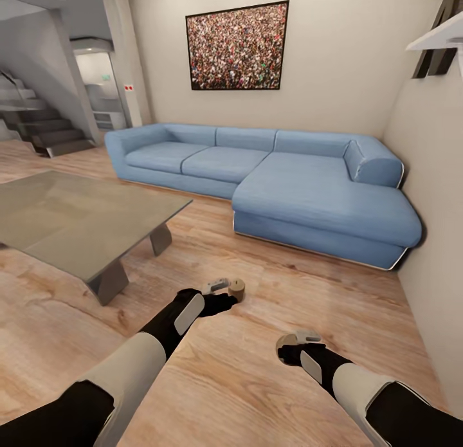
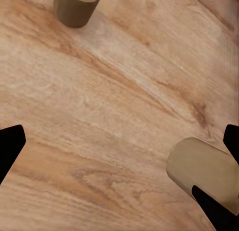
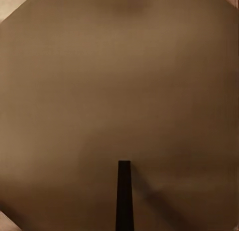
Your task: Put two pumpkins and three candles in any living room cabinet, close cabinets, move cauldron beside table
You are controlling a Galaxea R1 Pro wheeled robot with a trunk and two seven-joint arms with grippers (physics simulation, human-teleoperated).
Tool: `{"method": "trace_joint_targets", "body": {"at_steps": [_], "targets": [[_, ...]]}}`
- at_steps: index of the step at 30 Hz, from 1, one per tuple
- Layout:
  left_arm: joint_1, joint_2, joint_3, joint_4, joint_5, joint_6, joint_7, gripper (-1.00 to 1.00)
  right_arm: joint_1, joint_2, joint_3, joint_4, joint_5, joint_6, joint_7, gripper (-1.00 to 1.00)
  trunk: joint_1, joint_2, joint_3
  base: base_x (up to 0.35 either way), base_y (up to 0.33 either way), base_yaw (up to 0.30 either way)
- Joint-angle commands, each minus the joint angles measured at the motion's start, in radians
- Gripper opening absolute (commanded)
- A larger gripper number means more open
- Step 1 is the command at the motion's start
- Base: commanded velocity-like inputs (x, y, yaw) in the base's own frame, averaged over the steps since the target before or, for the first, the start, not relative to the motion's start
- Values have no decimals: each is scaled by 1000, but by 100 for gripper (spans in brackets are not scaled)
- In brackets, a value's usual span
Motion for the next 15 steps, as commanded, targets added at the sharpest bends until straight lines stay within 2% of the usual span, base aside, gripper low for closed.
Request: {"method": "trace_joint_targets", "body": {"at_steps": [1,6,15], "targets": [[0,1,-5,-2,11,2,9,100,0,0,8,-2,-8,5,-5,-100,0,0,0,0,0,-228],[-1,1,-5,-2,10,2,9,100,0,0,8,-2,-8,5,-5,-100,0,0,6,0,0,-213],[0,1,-5,-2,10,2,9,100,0,0,8,-2,-8,5,-5,-100,0,0,7,0,0,-36]]}}
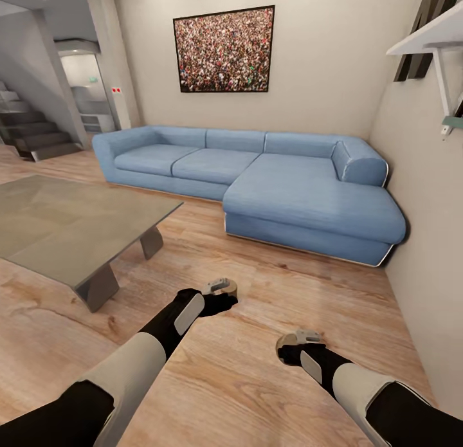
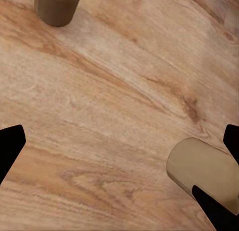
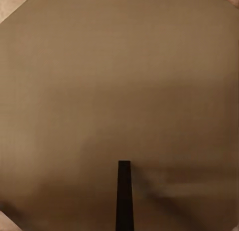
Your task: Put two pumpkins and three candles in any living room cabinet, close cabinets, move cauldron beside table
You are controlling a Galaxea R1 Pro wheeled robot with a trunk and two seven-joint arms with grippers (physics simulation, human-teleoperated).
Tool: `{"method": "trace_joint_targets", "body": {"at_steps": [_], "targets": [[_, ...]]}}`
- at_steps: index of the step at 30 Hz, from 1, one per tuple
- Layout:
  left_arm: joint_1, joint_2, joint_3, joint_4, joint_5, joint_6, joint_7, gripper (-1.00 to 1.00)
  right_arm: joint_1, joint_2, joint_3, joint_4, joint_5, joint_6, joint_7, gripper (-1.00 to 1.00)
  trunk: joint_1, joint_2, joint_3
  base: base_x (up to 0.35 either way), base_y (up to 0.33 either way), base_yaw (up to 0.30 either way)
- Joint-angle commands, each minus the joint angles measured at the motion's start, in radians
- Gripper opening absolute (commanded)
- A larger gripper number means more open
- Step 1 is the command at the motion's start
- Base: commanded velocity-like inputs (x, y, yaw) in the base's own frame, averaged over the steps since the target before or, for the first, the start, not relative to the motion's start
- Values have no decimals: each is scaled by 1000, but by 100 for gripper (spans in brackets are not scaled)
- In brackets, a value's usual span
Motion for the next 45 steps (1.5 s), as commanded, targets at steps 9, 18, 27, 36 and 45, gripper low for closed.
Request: {"method": "trace_joint_targets", "body": {"at_steps": [9,18,27,36,45], "targets": [[-1,1,-5,-2,11,2,9,100,0,0,8,-2,-8,5,-5,-100,0,0,-1,173,0,-1],[-1,1,-5,4,11,2,9,100,0,0,8,-2,-8,4,-5,-100,0,0,-1,324,32,0],[-1,1,-5,12,11,2,9,100,0,0,7,-2,-8,4,-5,-100,0,0,-1,330,36,0],[0,1,-5,12,10,2,9,100,0,-1,7,-2,-8,4,-5,-100,0,0,-1,330,1,0],[-1,1,-5,12,10,2,9,100,0,0,7,-2,-9,4,-5,-100,0,0,3,249,0,-88]]}}
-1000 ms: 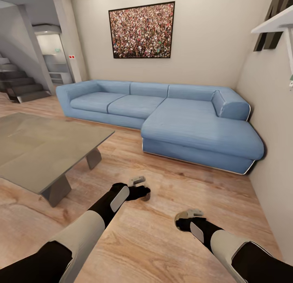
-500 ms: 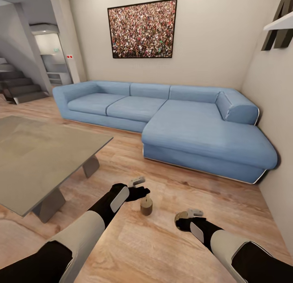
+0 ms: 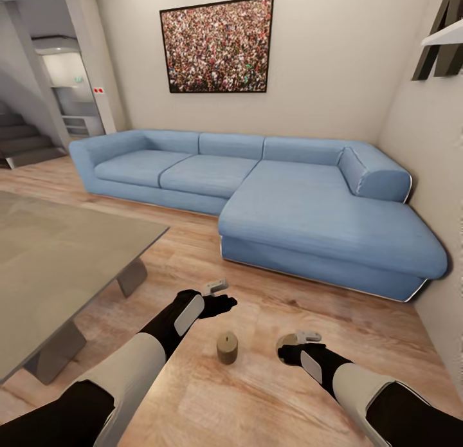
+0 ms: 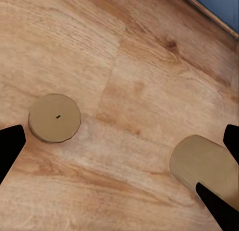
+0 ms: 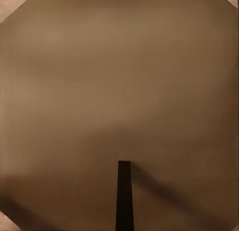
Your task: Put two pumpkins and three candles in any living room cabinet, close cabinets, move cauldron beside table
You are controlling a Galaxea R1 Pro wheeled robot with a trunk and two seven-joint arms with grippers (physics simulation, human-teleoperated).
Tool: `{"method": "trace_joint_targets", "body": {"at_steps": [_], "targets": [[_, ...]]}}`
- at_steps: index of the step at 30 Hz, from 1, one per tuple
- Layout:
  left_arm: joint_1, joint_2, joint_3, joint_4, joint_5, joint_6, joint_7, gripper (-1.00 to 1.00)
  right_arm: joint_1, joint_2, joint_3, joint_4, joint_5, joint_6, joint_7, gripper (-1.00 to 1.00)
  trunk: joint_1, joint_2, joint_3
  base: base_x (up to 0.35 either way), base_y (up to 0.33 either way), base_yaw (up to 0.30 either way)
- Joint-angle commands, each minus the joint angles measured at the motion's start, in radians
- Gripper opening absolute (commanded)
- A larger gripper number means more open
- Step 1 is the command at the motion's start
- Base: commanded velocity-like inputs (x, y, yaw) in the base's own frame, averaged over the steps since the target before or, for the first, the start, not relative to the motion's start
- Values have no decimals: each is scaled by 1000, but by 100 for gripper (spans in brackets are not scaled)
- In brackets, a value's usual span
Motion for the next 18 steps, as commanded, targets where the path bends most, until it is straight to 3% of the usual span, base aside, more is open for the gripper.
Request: {"method": "trace_joint_targets", "body": {"at_steps": [1,18], "targets": [[0,1,-5,-2,10,2,9,100,0,0,8,-2,-8,5,-5,-100,0,0,0,192,0,-140],[0,2,-5,-1,11,2,13,100,0,0,10,-2,-7,5,-5,-100,0,0,0,22,0,-12]]}}
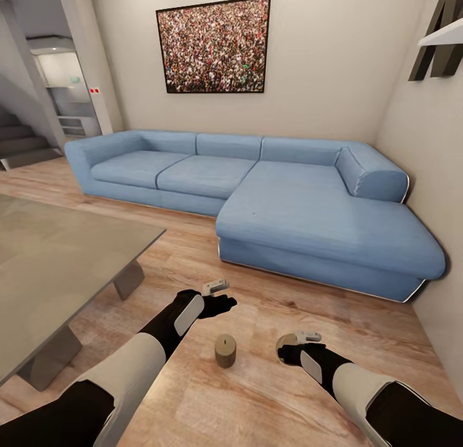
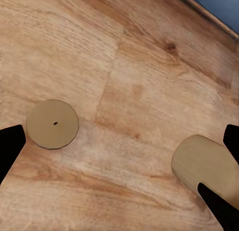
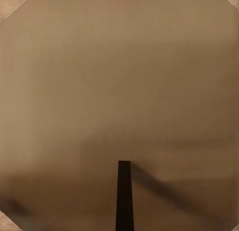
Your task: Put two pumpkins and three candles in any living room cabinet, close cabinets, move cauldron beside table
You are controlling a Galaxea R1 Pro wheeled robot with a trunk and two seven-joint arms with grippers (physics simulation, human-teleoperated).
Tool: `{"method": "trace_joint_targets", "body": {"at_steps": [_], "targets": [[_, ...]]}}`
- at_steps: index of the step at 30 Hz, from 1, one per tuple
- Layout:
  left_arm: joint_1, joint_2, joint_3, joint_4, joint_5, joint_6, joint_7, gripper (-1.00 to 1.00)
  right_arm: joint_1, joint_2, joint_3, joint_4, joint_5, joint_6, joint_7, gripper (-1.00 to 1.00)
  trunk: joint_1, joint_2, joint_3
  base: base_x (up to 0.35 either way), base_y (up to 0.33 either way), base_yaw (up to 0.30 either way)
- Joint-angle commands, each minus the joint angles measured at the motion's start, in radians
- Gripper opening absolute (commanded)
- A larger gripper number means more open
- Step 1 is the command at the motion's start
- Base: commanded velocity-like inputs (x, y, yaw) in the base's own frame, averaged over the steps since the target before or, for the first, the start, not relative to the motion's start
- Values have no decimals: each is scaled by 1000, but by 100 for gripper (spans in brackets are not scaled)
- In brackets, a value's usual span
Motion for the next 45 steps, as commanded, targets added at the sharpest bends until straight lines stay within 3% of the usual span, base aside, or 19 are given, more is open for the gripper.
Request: {"method": "trace_joint_targets", "body": {"at_steps": [1,22,25,27,28,30,34,39,42,45], "targets": [[-1,1,-5,-2,11,2,10,100,0,0,8,-2,-8,5,-5,-100,0,0,-1,0,0,0],[-1,0,-7,57,-1,10,18,100,-1,-8,-3,-12,-12,35,-16,-100,0,0,-1,130,0,0],[-1,-1,-7,79,-60,25,18,100,-2,-9,-4,-47,-13,97,-17,-100,0,0,-1,2,0,0],[-1,-1,-9,92,-108,45,17,100,-2,-10,-4,-143,-14,197,-19,-100,0,0,-1,0,0,0],[-1,-1,-9,93,-114,47,17,100,-2,-12,-4,-168,-14,221,-19,-100,0,0,-1,0,0,0],[-1,-1,-9,97,-132,52,15,100,-1,-46,-6,-288,-16,334,-20,-100,0,0,-1,0,0,0],[-1,-1,-10,99,-140,52,10,100,0,-88,-18,-398,-18,442,-22,-100,0,0,-1,0,0,0],[-1,-1,-10,98,-142,51,7,100,0,-102,-38,-444,-16,537,-24,-100,0,0,-1,0,0,0],[0,-1,-10,98,-142,51,7,100,-1,-134,-86,-449,-16,596,-27,-100,0,0,-1,0,0,0],[-1,-1,-10,98,-143,51,11,100,-2,-149,-142,-450,-15,645,-29,-100,0,0,-1,0,0,0]]}}
